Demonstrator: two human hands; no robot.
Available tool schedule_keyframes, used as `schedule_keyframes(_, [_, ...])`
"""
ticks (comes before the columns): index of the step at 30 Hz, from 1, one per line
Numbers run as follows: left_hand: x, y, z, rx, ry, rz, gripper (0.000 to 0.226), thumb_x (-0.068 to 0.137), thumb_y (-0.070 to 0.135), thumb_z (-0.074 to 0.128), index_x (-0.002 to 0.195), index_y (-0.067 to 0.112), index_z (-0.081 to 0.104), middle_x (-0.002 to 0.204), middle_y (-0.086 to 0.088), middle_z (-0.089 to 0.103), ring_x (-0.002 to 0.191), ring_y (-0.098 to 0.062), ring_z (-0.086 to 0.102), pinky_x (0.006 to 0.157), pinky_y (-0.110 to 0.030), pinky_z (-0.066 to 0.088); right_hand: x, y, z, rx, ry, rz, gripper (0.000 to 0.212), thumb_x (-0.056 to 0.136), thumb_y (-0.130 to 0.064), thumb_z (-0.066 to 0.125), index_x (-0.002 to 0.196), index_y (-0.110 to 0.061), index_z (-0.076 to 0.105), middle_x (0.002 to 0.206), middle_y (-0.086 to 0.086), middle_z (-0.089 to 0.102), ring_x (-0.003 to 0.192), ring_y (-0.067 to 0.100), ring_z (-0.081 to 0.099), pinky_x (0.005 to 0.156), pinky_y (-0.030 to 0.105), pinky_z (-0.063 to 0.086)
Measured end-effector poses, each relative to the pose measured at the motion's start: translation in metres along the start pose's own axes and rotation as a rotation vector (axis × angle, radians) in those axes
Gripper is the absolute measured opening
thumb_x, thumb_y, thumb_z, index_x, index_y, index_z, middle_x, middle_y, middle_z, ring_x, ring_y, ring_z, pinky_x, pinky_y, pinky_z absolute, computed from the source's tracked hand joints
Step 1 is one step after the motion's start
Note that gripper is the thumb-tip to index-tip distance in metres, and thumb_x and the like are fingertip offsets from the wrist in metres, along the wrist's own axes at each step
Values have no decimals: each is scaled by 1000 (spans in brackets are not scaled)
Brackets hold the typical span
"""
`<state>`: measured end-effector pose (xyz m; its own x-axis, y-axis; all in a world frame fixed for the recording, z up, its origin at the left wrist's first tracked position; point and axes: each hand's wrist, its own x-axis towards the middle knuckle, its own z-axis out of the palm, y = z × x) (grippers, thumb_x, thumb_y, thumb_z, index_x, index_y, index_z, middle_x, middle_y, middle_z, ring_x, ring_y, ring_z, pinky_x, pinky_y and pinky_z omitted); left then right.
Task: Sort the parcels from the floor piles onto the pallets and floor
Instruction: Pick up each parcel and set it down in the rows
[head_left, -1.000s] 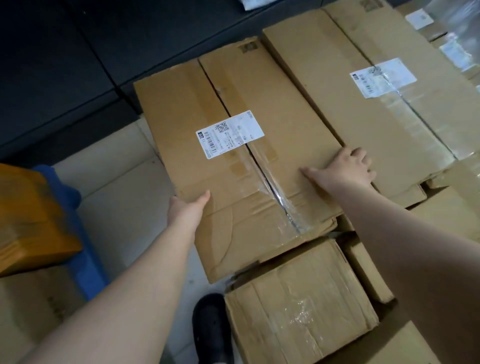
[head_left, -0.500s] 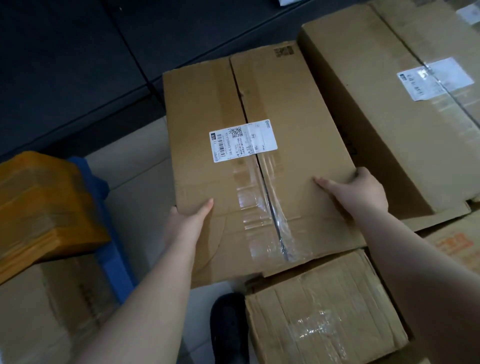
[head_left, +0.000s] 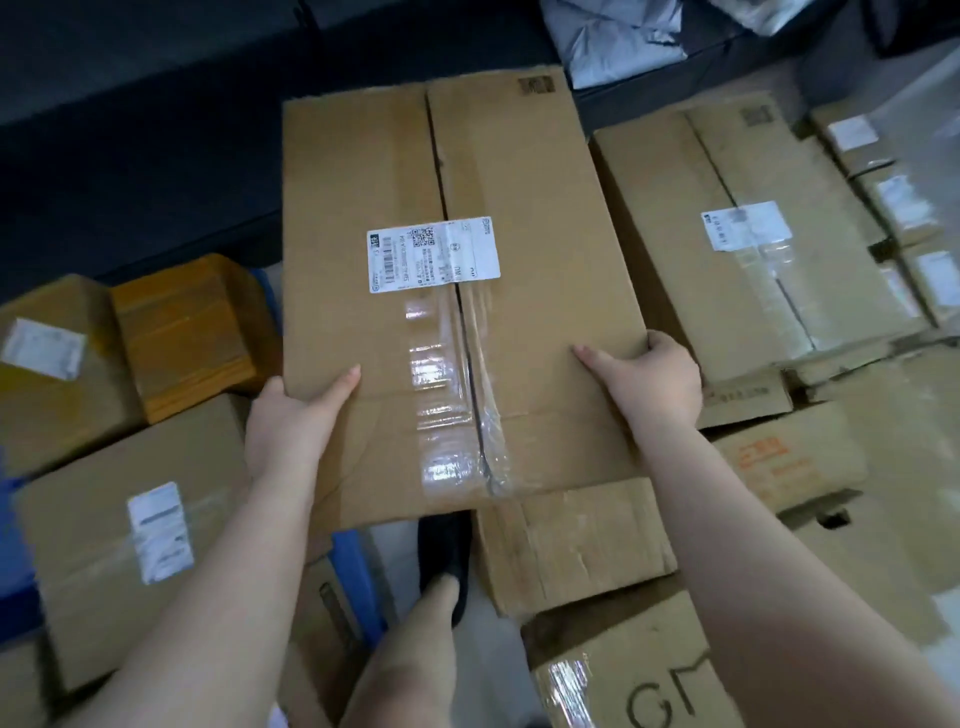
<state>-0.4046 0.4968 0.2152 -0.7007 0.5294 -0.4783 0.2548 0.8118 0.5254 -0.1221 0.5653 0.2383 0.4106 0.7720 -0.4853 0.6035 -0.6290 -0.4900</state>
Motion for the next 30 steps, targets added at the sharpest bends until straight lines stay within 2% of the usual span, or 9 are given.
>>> schedule_keyframes(3, [-68,8,-66,-27,62,75,65,68,65,70,111,17,59,115,-4,64,102,-30,60,81,-36,48,-75,-5,-60,55,8,-86,49,69,-55,75,98,-21,55,99,0,64,104,26,61,70,29,39])
schedule_keyframes(5, [-123,6,-108,-52,99,117,66,69,65,69,111,15,58,115,-5,63,104,-32,58,81,-38,48,-132,3,-101,102,27,-131,56,69,-55,75,107,-17,58,106,2,65,106,27,60,71,29,37])
schedule_keyframes(11, [-295,-23,-220,-121,185,223,64,72,65,66,111,14,58,114,-6,63,105,-31,58,80,-38,43,-293,45,-215,199,66,-261,56,70,-56,74,106,-18,55,112,3,64,106,25,58,75,32,40])
schedule_keyframes(14, [-356,-44,-260,-199,222,250,63,72,65,66,110,16,59,111,-5,64,102,-30,59,78,-37,45,-352,58,-252,214,91,-319,68,71,-58,72,119,-14,54,118,4,61,109,27,56,77,34,39])
schedule_keyframes(20, [-422,-84,-329,-270,325,272,63,68,68,66,109,21,59,106,1,65,99,-25,61,84,-44,52,-432,67,-275,272,98,-430,60,68,-58,74,109,-19,55,108,1,62,102,26,57,79,37,44])
schedule_keyframes(24, [-443,-112,-370,-315,402,280,51,70,65,68,102,26,58,97,7,62,93,-21,60,76,-37,49,-473,60,-268,303,66,-499,62,69,-55,75,116,-18,56,102,-3,58,104,26,57,79,37,42])
schedule_keyframes(27, [-450,-132,-397,-348,455,277,52,71,63,68,106,25,60,95,9,61,90,-18,59,72,-34,46,-496,52,-253,319,32,-550,63,68,-55,76,116,-18,58,104,-1,61,98,23,57,78,36,43])
schedule_keyframes(30, [-452,-156,-419,-355,510,258,52,72,61,68,106,24,59,94,8,59,89,-18,57,71,-33,43,-518,43,-238,320,-6,-596,67,69,-54,76,121,-16,57,110,2,63,103,26,57,77,34,41])
